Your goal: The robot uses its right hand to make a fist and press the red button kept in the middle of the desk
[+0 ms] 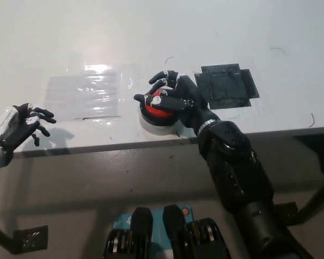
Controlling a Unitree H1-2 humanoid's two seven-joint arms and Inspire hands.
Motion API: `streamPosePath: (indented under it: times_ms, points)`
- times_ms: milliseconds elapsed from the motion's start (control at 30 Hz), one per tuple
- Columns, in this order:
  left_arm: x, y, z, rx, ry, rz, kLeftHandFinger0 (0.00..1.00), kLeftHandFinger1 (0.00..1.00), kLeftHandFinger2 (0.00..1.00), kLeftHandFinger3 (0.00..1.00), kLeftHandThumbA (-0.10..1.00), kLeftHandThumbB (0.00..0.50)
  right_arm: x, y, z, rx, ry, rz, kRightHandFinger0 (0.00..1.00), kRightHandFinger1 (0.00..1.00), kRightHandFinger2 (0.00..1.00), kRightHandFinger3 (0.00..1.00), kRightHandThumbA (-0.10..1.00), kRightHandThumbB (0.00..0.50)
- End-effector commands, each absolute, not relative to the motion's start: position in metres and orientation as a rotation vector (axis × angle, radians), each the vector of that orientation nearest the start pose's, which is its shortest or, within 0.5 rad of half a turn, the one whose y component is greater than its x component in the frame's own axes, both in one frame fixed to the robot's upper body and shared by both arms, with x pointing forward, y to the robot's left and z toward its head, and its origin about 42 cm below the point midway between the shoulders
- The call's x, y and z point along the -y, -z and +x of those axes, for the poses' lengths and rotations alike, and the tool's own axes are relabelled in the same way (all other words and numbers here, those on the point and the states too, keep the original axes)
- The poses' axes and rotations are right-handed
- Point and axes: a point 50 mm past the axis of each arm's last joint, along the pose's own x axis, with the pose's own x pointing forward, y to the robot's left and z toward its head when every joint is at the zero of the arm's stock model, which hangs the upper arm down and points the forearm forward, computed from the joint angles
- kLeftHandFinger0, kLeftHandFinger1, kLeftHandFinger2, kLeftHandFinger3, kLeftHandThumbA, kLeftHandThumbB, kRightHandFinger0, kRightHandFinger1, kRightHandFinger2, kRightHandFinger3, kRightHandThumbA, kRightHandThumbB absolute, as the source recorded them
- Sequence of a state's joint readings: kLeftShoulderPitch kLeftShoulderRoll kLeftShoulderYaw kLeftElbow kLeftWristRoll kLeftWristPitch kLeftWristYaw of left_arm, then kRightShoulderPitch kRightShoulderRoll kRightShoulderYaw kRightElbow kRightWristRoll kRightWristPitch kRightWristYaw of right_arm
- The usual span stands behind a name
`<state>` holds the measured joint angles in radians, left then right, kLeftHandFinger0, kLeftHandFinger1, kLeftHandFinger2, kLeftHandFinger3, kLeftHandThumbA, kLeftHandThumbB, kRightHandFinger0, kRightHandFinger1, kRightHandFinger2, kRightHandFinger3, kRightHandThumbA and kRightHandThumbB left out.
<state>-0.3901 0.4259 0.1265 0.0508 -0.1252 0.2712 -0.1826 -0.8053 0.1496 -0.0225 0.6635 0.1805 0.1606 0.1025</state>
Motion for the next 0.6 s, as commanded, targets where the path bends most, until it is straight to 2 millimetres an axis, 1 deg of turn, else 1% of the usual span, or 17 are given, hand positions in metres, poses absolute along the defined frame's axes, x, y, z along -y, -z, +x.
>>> streamPosePath:
  times_ms: [0, 33, 67, 133, 167, 200, 233, 267, 300, 400, 567]
  points:
    - [-0.358, -0.262, 0.404, 0.135, 0.059, 0.302, 0.22, 0.33, 0.47, 0.6, 0.48, 0.0, 0.062, -0.191, 0.487, -0.188, -0.362, 0.233, 0.0, 0.0, 0.23, 0.35, 1.0, 0.244]
    - [-0.358, -0.262, 0.405, 0.138, 0.059, 0.305, 0.21, 0.32, 0.46, 0.6, 0.48, 0.0, 0.065, -0.187, 0.487, -0.195, -0.359, 0.238, 0.0, 0.0, 0.23, 0.35, 1.0, 0.242]
    - [-0.358, -0.262, 0.405, 0.135, 0.06, 0.304, 0.2, 0.32, 0.46, 0.6, 0.48, 0.0, 0.067, -0.184, 0.486, -0.204, -0.352, 0.245, 0.0, 0.0, 0.23, 0.35, 1.0, 0.259]
    - [-0.358, -0.262, 0.405, 0.137, 0.059, 0.301, 0.21, 0.33, 0.47, 0.6, 0.47, 0.0, 0.068, -0.182, 0.486, -0.211, -0.35, 0.251, 0.0, 0.0, 0.22, 0.35, 1.0, 0.262]
    - [-0.358, -0.262, 0.405, 0.136, 0.059, 0.31, 0.23, 0.34, 0.47, 0.6, 0.48, 0.0, 0.069, -0.181, 0.485, -0.215, -0.346, 0.246, 0.0, 0.0, 0.22, 0.35, 1.0, 0.261]
    - [-0.359, -0.262, 0.405, 0.136, 0.063, 0.307, 0.24, 0.34, 0.48, 0.6, 0.48, 0.0, 0.068, -0.18, 0.483, -0.219, -0.345, 0.239, 0.0, 0.0, 0.23, 0.35, 1.0, 0.255]
    - [-0.359, -0.262, 0.405, 0.136, 0.062, 0.306, 0.24, 0.34, 0.48, 0.6, 0.48, 0.0, 0.068, -0.178, 0.483, -0.22, -0.35, 0.231, 0.0, 0.0, 0.23, 0.38, 1.0, 0.275]
    - [-0.358, -0.262, 0.405, 0.136, 0.062, 0.306, 0.23, 0.34, 0.48, 0.6, 0.48, 0.0, 0.068, -0.177, 0.483, -0.221, -0.353, 0.228, 0.0, 0.0, 0.23, 0.38, 1.0, 0.276]
    - [-0.358, -0.262, 0.405, 0.135, 0.061, 0.3, 0.2, 0.32, 0.45, 0.58, 0.47, 0.0, 0.069, -0.176, 0.483, -0.223, -0.352, 0.225, 0.0, 0.0, 0.25, 0.39, 1.0, 0.281]
    - [-0.358, -0.262, 0.404, 0.14, 0.06, 0.305, 0.19, 0.32, 0.45, 0.58, 0.47, 0.0, 0.068, -0.171, 0.482, -0.24, -0.352, 0.23, 0.0, 0.0, 0.25, 0.4, 1.0, 0.279]
    - [-0.358, -0.262, 0.404, 0.14, 0.057, 0.302, 0.18, 0.31, 0.43, 0.57, 0.47, 0.0, 0.068, -0.171, 0.482, -0.248, -0.35, 0.23, 0.0, 0.0, 0.27, 0.42, 1.0, 0.306]
